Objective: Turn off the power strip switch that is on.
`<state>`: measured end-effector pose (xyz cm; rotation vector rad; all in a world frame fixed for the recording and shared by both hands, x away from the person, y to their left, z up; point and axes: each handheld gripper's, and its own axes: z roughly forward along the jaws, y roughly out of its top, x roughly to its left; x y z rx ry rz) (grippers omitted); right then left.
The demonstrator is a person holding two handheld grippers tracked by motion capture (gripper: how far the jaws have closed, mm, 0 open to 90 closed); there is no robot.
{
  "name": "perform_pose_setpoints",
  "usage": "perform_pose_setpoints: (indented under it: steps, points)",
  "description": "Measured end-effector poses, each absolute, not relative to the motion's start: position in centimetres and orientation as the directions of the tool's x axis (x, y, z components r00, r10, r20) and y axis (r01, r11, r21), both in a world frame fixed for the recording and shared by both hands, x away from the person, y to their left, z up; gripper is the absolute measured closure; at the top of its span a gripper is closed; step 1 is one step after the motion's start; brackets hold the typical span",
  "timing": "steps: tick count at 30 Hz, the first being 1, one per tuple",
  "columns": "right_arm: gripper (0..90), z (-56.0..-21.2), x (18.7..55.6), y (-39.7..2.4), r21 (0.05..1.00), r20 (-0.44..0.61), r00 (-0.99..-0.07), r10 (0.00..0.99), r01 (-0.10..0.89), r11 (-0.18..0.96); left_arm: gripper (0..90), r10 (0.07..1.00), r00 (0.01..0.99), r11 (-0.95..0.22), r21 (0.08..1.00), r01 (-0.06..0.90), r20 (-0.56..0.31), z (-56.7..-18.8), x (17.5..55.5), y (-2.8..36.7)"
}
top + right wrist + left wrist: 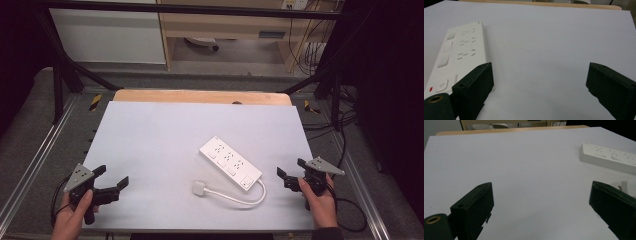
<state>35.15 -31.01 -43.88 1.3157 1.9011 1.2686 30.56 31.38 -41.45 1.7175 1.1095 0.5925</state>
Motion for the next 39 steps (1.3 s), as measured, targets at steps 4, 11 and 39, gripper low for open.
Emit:
perform_pose_setpoints:
  steps: [4,11,39]
  points:
    - [8.1,-43.8,35.1,-30.9,0.895,0.101,-0.411,0.906,0.436,0.098,5.6,0.877,0.471,-0.121,0.904,0.410,-0.096,-41.5,30.5,31.3]
    - [6.4,-43.7,35.2,-30.6,0.898,0.099,-0.421,0.902,0.428,0.102,5.6,0.875,0.474,-0.123,0.904,0.410,-0.096,-41.5,30.5,31.3]
    - [4.9,-42.5,35.0,-28.9,0.910,0.109,-0.415,0.903,0.407,0.078,5.5,0.868,0.489,-0.142,0.898,0.417,-0.090,-41.6,30.6,31.0]
